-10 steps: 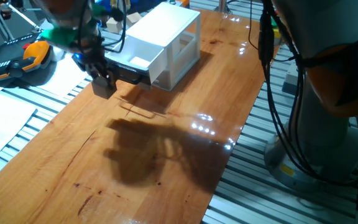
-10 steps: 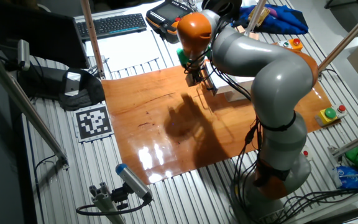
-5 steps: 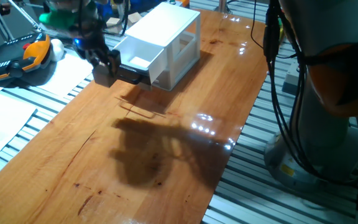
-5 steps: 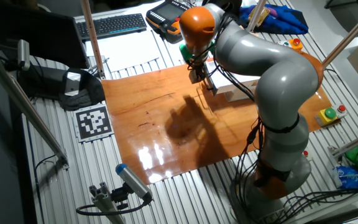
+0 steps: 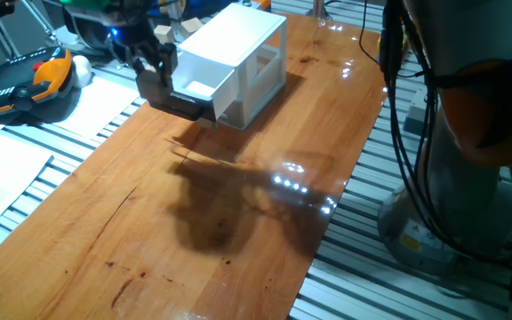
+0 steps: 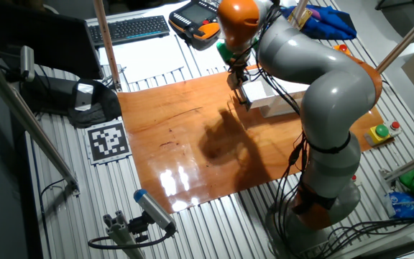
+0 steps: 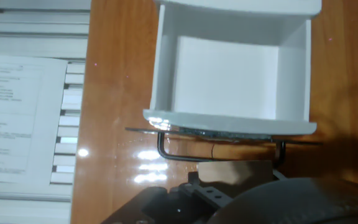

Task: Put things in the drawer

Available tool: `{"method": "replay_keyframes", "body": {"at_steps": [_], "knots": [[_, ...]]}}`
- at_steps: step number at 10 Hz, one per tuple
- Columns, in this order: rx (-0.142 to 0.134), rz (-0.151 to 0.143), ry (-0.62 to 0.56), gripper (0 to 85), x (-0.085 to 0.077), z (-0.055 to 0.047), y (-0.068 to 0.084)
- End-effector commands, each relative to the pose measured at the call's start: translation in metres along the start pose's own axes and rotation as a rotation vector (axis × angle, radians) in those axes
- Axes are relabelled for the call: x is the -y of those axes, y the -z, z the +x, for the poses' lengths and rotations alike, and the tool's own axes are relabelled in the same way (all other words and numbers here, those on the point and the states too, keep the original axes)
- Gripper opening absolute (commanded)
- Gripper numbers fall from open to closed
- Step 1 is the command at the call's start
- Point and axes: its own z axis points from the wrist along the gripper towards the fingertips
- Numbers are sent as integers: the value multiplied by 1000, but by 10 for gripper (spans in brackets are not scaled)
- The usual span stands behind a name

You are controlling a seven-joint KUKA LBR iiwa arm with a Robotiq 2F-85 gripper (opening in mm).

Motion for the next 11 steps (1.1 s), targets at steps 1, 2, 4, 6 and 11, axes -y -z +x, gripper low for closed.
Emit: {"method": "replay_keyframes", "body": {"at_steps": [1, 2, 4, 6, 11], "knots": [[-2, -1, 14, 0, -1, -9, 1], [-4, -4, 32, 0, -2, -18, 1], [-1, -10, 51, 0, -3, -33, -3], [6, -11, 43, 0, 0, -50, -5], [40, -35, 12, 0, 10, -88, -31]]}}
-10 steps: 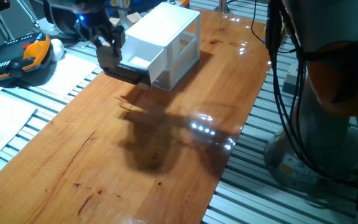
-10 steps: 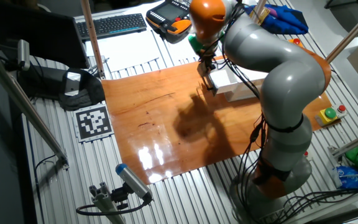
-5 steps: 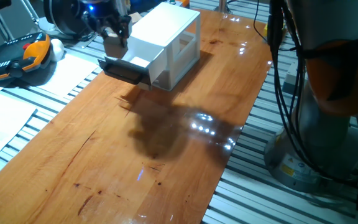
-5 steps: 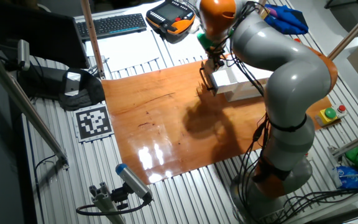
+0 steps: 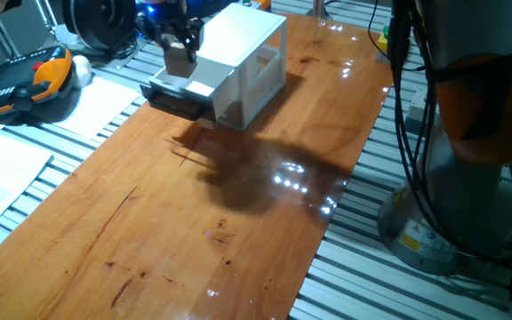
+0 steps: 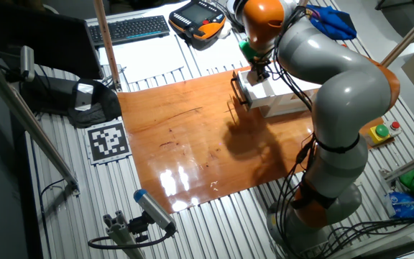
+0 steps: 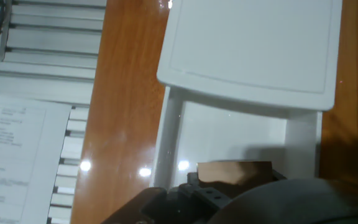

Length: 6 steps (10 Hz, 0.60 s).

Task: Put things in the drawer

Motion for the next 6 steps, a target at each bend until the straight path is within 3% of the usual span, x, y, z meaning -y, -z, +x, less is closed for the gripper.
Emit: {"method": "replay_keyframes", "body": {"at_steps": [1, 3, 6], "knots": [[7, -5, -7, 0, 2, -4, -5], [10, -9, -20, 0, 4, -5, -17], [26, -22, -39, 0, 2, 1, -34]]}}
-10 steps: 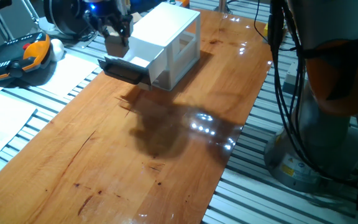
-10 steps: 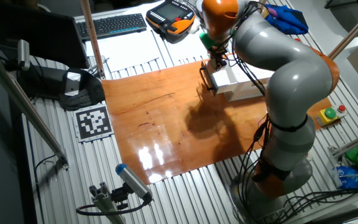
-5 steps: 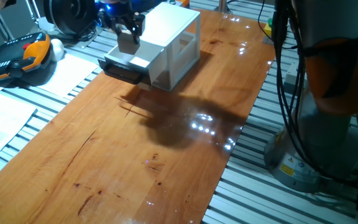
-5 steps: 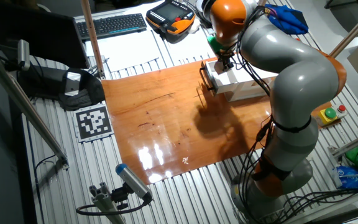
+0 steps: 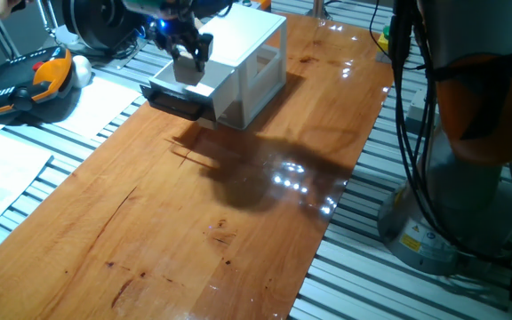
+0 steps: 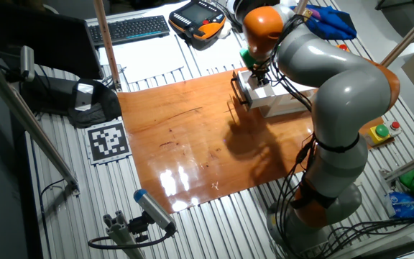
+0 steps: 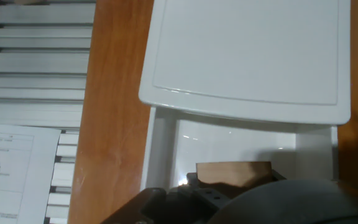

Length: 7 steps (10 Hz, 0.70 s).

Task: Put things in the drawer

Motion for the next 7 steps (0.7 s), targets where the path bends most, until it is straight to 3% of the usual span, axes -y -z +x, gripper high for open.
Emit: {"method": "replay_keyframes", "body": {"at_steps": [1, 7], "knots": [[-1, 1, -4, 0, -1, 0, -1], [-26, -10, -20, 0, 2, -2, -22]]}}
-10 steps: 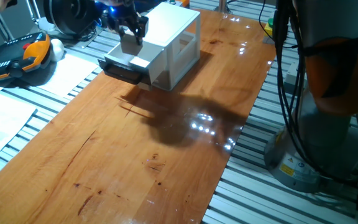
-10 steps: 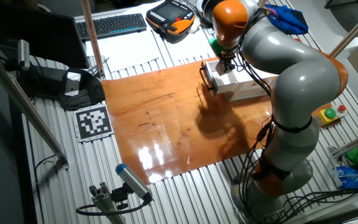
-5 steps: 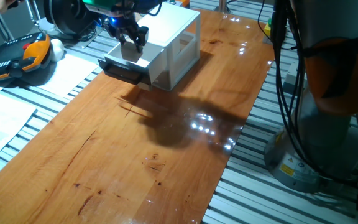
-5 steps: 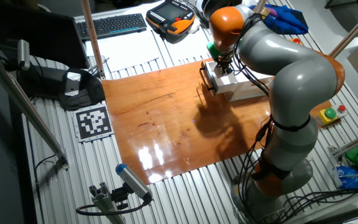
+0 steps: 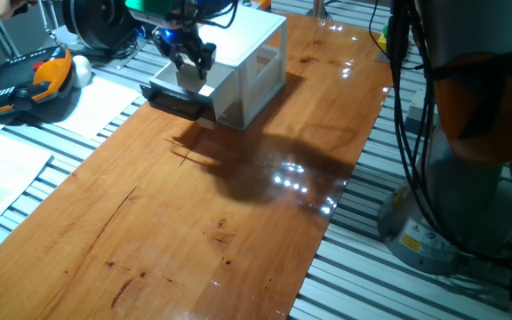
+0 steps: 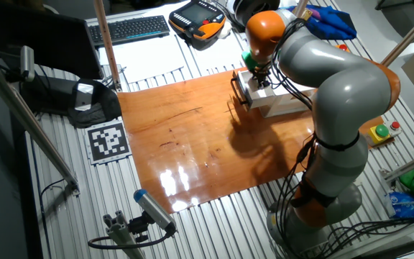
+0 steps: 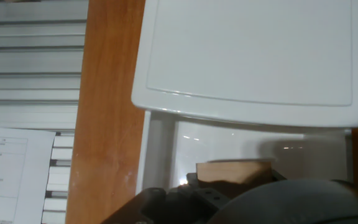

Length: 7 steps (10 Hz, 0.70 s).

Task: Put things in the drawer

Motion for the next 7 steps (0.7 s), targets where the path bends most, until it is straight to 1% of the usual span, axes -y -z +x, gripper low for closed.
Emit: {"method": "replay_keyframes", "body": {"at_steps": [1, 4, 6, 7], "knots": [[-1, -1, -4, 0, 0, 0, -2], [8, -2, -8, 0, 1, -1, -11], [5, -3, -6, 0, 3, -2, -18], [5, 1, -6, 0, 4, -2, -19]]}}
